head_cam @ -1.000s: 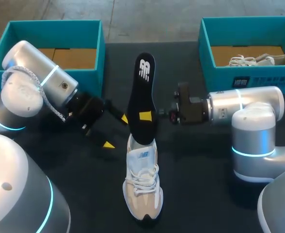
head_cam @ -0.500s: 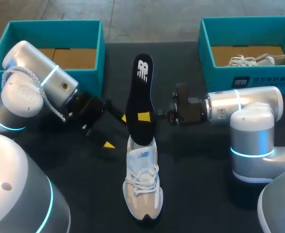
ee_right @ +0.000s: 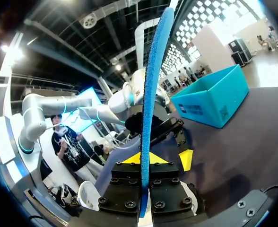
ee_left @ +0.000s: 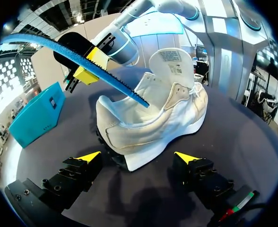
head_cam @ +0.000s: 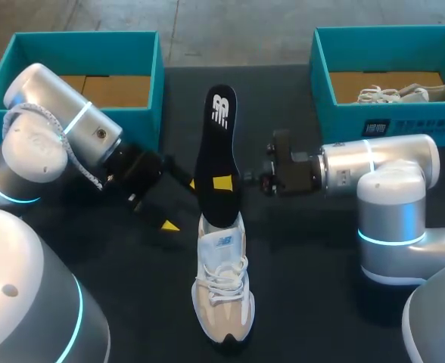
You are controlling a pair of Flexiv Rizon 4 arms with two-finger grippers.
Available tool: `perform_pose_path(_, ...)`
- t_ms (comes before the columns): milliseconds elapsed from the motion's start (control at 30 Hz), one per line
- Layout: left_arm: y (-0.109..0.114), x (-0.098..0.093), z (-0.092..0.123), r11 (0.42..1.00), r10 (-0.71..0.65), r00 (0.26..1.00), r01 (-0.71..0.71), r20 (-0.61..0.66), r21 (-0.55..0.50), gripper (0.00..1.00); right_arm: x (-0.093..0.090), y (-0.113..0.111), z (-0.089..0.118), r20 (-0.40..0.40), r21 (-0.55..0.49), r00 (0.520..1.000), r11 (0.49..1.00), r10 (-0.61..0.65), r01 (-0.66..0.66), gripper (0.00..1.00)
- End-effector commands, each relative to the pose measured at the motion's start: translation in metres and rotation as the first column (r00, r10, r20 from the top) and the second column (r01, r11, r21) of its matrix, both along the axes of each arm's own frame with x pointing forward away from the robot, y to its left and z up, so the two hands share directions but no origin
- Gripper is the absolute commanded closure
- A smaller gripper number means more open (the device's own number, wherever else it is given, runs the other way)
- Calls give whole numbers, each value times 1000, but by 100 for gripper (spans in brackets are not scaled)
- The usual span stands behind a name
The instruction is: Take the shoe out of the shoebox, open the shoe tongue, remove and reinsert the insole, then place the shoe into the shoebox
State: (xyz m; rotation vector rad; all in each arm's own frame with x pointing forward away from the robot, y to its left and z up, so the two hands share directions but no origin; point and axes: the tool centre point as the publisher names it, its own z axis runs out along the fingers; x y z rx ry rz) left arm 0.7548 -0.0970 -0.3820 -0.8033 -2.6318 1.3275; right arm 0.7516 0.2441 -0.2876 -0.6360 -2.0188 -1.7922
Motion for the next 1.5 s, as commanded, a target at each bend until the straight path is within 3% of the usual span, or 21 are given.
perform_pose_path(33,0,-1,0,1000,0,1000,0,2,2,0,-1,2,-1,2,1,1000,1000,-4,4,100)
perform_pose_path(1500,0,-1,0,1000,0,1000,0,2,2,0,-18,0,-15,-23,1,1000,1000,14,-14,100)
